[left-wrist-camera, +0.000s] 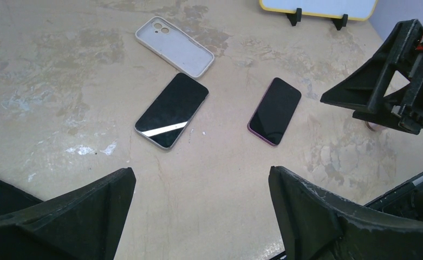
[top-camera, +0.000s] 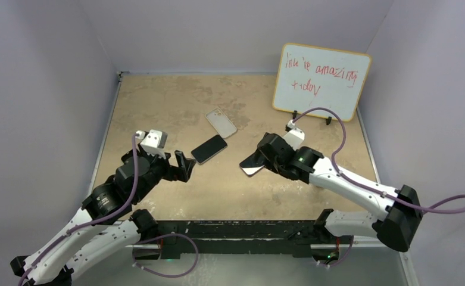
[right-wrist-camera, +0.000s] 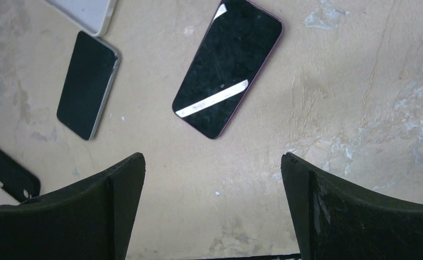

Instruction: Put the phone into the phone case

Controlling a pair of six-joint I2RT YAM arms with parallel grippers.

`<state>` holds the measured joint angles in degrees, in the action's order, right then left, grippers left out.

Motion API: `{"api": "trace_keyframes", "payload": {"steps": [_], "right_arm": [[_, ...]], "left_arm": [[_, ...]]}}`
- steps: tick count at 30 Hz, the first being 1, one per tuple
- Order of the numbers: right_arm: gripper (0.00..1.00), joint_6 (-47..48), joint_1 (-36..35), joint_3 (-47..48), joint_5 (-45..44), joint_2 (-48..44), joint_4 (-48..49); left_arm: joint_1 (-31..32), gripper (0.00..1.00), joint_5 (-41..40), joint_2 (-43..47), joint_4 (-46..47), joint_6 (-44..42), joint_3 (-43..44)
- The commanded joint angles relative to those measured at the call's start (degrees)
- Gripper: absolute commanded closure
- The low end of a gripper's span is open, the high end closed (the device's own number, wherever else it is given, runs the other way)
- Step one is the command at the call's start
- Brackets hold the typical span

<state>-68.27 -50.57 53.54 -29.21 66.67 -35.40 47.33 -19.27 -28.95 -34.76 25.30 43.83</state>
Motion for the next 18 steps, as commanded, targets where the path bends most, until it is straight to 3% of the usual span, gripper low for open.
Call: {"api": "trace_keyframes", "payload": {"steps": [1, 10, 18], "right_arm": [[0.05, -12.72, 0.08, 3.27, -5.44, 5.48, -5.17], [0.03, -18.87, 0.86, 9.93, -6.13, 19.42, -6.41], [0.05, -22.23, 7.55, 18.18, 0.92, 31.91, -12.00]], "left_arm": [[0.14, 0.01, -2.39, 1.31, -0.24, -0.39, 1.76], [0.14, 0.01, -2.92, 2.69, -0.57, -0.23, 1.62], [0.15, 0.02, -3.41, 3.17, -1.00, -0.08, 1.79]]}}
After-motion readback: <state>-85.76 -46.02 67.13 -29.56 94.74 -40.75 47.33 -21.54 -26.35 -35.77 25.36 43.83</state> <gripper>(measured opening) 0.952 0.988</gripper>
